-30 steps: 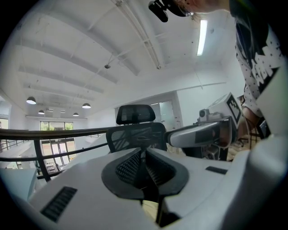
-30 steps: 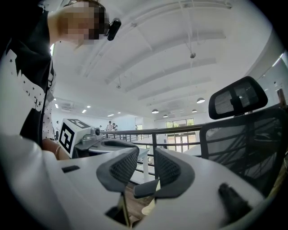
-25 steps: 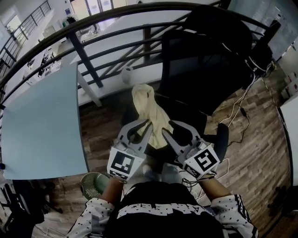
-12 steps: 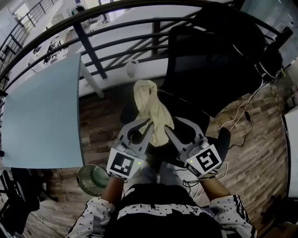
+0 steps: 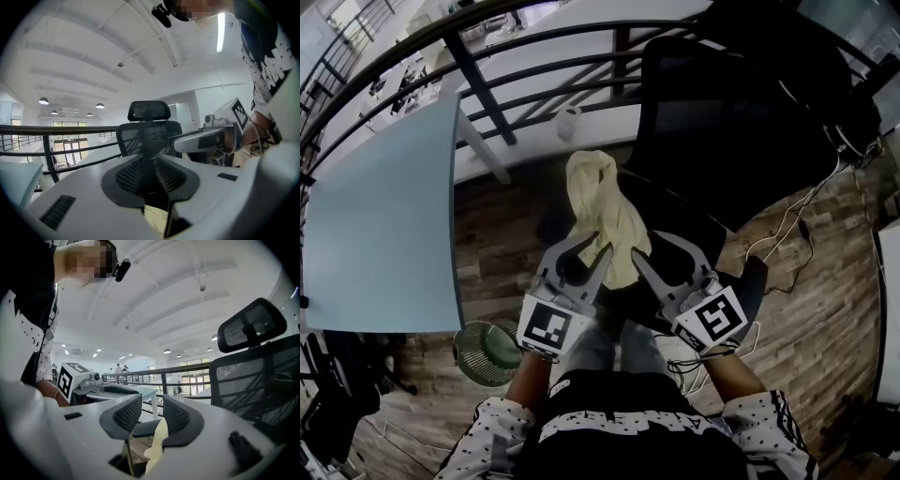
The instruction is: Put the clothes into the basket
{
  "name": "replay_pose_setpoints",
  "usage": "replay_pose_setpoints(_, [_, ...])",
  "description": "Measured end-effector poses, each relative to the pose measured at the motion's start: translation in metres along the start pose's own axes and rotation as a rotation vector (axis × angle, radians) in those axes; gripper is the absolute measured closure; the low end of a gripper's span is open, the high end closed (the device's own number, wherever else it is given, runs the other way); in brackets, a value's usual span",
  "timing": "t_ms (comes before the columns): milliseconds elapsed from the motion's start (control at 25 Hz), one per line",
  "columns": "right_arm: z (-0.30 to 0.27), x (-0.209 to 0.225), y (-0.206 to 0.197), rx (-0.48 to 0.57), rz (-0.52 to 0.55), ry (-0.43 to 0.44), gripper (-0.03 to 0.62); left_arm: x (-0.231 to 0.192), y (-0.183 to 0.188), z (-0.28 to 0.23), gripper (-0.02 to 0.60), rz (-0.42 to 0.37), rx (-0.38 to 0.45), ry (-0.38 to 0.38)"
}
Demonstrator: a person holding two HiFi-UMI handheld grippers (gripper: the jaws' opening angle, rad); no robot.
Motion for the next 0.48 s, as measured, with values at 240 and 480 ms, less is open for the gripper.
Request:
replay_pose_setpoints(240, [-0.003,0.005,-0.013,-0.007,-0.008,0.028,0.457,-0.001,-0.011,-0.010,0.471,-0.002,0.042,0.003])
replay_pose_setpoints(480, [-0.005,0.014,-0.029,-0.024,-0.013,0.055,0.442,-0.005,-0.033,-0.016,0.468,-0.009,0.012,0.033])
Point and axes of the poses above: the fingertips, and each gripper's own axes: z backward along the fingers, x to its right, y out of its top, the point moved 1 cm from there along z, backward along the fingers, and after that the axes turned 10 degrees about x, right-handed, at the moved point
